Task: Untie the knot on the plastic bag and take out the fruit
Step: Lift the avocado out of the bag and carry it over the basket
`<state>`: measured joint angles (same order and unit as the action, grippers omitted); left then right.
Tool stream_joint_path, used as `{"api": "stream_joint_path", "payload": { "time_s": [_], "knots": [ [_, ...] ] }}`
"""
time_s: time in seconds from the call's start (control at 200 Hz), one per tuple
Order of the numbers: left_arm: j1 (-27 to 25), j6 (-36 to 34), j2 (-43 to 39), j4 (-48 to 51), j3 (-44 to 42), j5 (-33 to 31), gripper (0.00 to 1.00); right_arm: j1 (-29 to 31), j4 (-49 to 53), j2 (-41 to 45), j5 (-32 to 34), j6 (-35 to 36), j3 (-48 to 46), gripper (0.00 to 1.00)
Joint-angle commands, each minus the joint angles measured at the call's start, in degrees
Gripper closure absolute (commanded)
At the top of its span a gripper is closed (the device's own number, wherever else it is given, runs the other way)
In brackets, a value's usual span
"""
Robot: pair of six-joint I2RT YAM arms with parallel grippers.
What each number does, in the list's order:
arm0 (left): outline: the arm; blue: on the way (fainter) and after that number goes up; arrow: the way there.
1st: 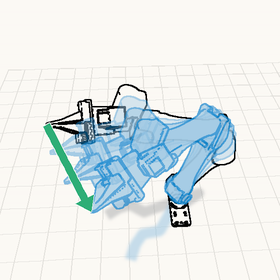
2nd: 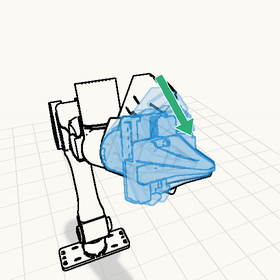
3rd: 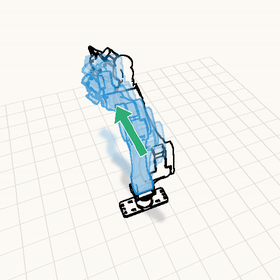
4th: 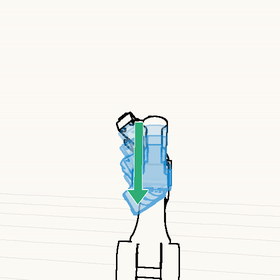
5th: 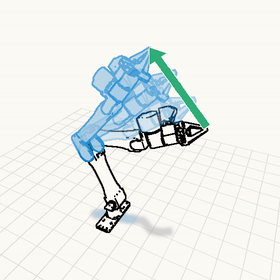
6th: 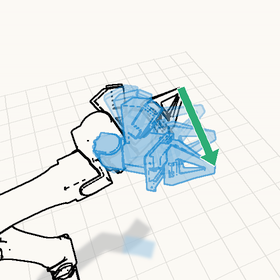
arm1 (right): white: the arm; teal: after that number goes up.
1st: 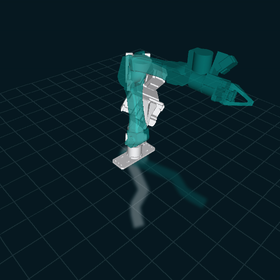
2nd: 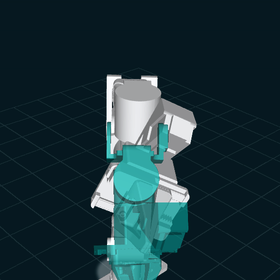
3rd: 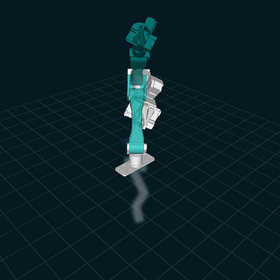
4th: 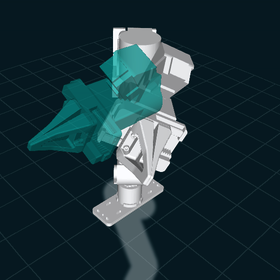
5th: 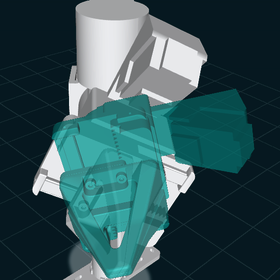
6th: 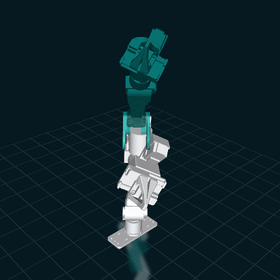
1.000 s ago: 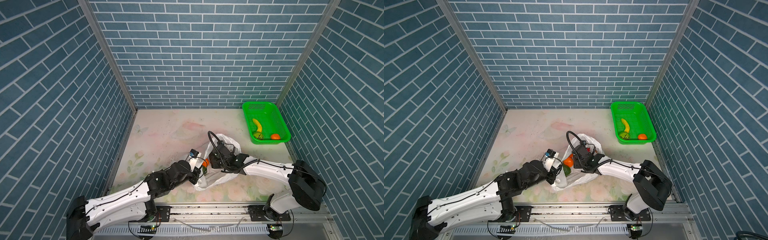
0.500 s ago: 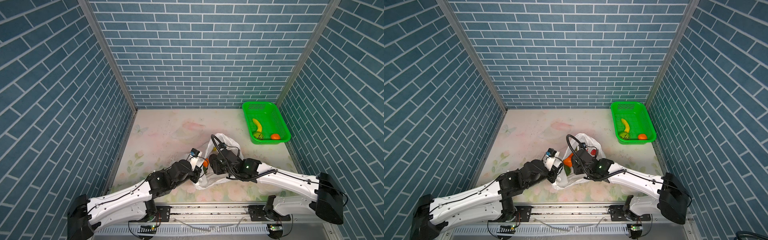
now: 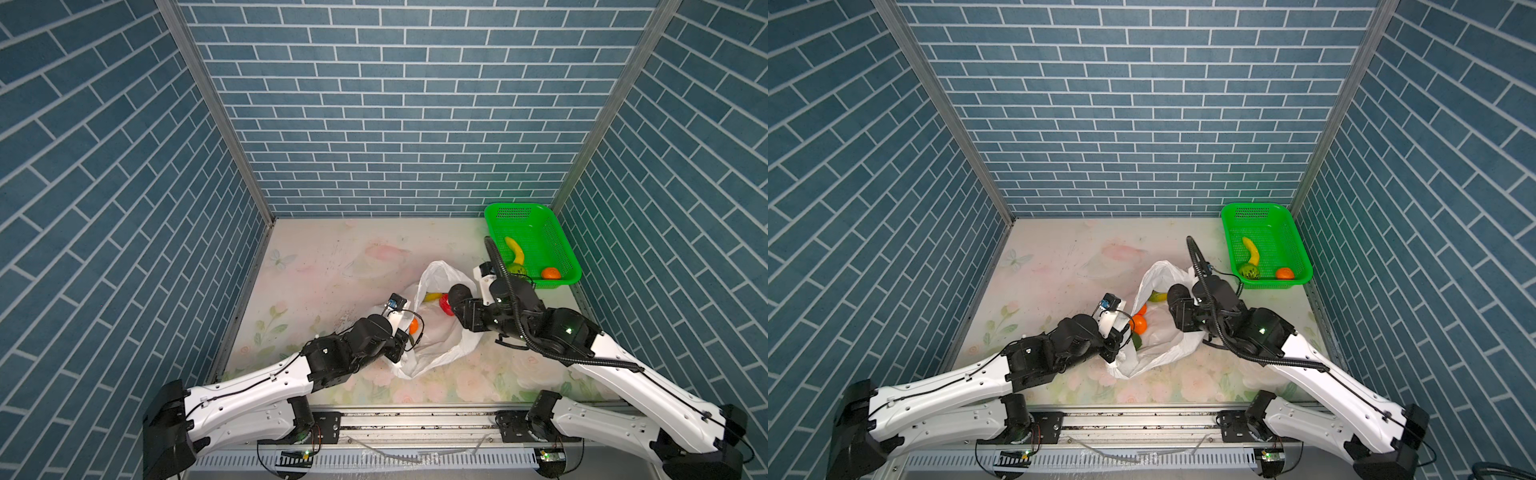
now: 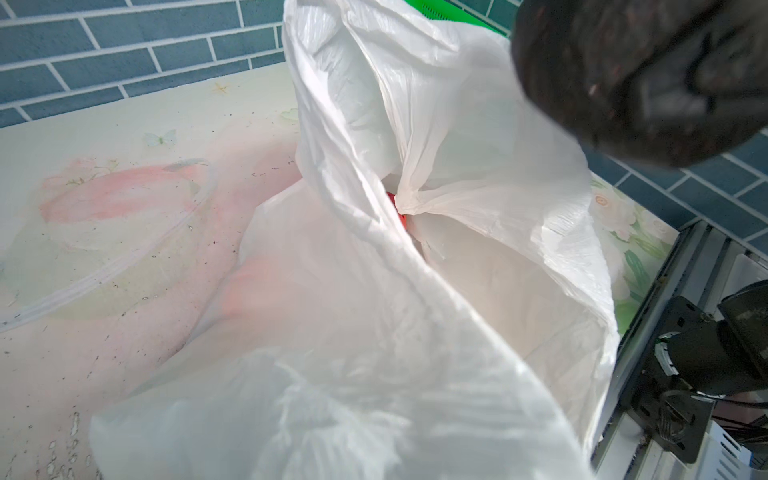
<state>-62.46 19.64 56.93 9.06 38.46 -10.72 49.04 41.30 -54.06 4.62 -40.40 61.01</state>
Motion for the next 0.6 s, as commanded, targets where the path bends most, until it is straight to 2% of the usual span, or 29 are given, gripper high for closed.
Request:
{"api": "stream_joint_path", "payload": {
  "time_s": [0.0,0.265,0.595],
  "knots": [
    [-0.47,-0.94,1.35,1.2,2.84,-0.37,1.0,-4.55,6.91,0.9,-1.98,5.52,4.96,0.58],
    [-0.74,-1.41,2.5,1.13,4.07,0.25,1.0,-20.58,0.79,-2.8,-2.66,10.76,4.49,0.57],
    [-0.74,-2.93,2.14,1.35,4.5,1.95,1.0,-40.1,-14.64,-21.42,-6.94,14.87,9.17,0.58]
  ]
}}
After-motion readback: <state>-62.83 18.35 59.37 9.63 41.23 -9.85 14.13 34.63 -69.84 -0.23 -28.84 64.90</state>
